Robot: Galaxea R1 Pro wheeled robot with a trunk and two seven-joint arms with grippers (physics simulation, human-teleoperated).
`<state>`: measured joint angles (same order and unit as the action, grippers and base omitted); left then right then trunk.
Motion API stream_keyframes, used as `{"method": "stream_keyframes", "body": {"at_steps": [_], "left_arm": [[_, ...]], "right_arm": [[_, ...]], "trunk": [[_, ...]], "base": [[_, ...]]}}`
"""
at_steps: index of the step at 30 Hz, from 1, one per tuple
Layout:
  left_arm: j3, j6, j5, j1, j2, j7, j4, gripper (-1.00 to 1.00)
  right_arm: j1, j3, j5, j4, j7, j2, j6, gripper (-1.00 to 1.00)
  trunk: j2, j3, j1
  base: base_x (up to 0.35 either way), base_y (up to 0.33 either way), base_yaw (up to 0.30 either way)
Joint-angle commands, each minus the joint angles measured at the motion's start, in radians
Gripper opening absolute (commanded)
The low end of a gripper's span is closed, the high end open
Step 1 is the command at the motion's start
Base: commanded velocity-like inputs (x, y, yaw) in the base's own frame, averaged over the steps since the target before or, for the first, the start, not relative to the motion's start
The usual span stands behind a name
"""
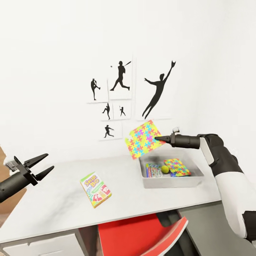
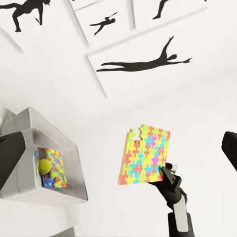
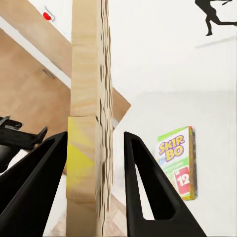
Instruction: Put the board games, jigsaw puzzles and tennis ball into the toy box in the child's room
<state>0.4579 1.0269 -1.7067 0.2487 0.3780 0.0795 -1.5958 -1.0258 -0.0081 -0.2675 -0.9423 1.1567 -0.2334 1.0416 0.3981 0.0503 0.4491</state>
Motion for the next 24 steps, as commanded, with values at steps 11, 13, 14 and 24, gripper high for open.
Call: {"method": "stream_keyframes", "body": {"at_steps": [11,13,14,24], "left_arm": [[0.000,0.004,0.010,0.001,-0.001,0.006,0.002,1.00],[0.000,0.003,0.010,0.001,-0.002,0.005,0.002,1.00],[0.000,0.003,0.010,0.001,-0.002,0.005,0.002,1.00],[-0.001,0.002,0.010,0.001,-0.002,0.005,0.002,1.00]], "right_arm": [[-0.002,-0.003,0.030,0.003,-0.015,0.009,0.006,-1.00],[-0.002,-0.003,0.030,0.003,-0.015,0.010,0.006,-1.00],[-0.002,-0.003,0.030,0.003,-0.015,0.011,0.006,-1.00],[-0.002,-0.003,0.030,0.004,-0.076,0.026,0.006,-1.00]], "trunk": [[0.002,-0.005,0.001],[0.002,-0.006,0.001],[0.002,-0.006,0.001],[0.002,-0.011,0.001]], "base": [[0.003,-0.011,0.186],[0.000,0.000,0.243],[0.000,0.000,0.260],[0.000,0.000,0.283]]}}
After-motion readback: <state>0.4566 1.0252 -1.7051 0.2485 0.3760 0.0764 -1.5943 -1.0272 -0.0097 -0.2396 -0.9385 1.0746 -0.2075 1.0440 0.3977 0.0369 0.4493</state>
